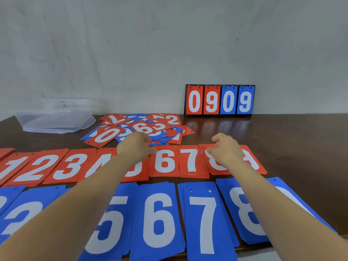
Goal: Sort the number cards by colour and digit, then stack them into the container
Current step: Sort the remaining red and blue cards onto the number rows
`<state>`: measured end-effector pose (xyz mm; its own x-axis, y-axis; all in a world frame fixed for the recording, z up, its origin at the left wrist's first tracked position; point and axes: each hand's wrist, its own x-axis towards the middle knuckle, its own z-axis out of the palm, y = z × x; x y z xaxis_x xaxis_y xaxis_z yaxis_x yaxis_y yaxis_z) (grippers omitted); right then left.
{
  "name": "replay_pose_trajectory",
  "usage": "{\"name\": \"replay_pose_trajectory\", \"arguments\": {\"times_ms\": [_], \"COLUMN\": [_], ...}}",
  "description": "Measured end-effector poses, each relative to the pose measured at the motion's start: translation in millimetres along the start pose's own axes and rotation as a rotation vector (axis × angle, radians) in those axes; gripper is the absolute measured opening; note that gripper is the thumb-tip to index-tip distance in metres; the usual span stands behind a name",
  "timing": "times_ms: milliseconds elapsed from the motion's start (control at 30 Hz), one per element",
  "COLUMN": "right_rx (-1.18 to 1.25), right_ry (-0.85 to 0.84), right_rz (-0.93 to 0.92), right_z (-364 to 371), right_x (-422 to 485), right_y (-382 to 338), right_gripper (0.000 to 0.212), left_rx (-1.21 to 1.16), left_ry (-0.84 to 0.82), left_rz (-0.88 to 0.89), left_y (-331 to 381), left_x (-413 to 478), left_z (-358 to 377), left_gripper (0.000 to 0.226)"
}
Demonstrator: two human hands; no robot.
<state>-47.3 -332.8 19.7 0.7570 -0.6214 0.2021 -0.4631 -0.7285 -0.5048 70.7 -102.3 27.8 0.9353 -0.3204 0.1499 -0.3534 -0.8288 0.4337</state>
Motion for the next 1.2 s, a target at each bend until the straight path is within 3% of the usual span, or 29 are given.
{"name": "replay_pose_trajectory", "arguments": {"times_ms": [500,633,800,1000,1200], "right_rx": [0.024,0.005,-0.151,-0.27,-0.312], "right_ry": [-0.126,-0.15,-0.142,-0.17,-0.205], "right_rz": [-0.023,-0.017,-0.007,0.04,0.041], "right_z": [60,87,113,134,140], "right_x": [71,97,121,136,143], "right_y": [-97,-116,-131,-135,-136], "right_gripper": [0.031,0.043,0.076,0.091,0.09], "left_rx": [-0.106,-0.068,0.107,0.229,0.269], "left_ry": [0.041,0.003,-0.137,-0.237,-0.286], "left_rz": [-0.124,-0.069,-0.092,-0.116,-0.086], "left_y": [-86,-88,-86,-84,-87], "left_x": [83,121,162,183,191], "left_z": [-41,-33,-11,6,7], "left_gripper": [0.043,0.065,0.108,0.126,0.128]}}
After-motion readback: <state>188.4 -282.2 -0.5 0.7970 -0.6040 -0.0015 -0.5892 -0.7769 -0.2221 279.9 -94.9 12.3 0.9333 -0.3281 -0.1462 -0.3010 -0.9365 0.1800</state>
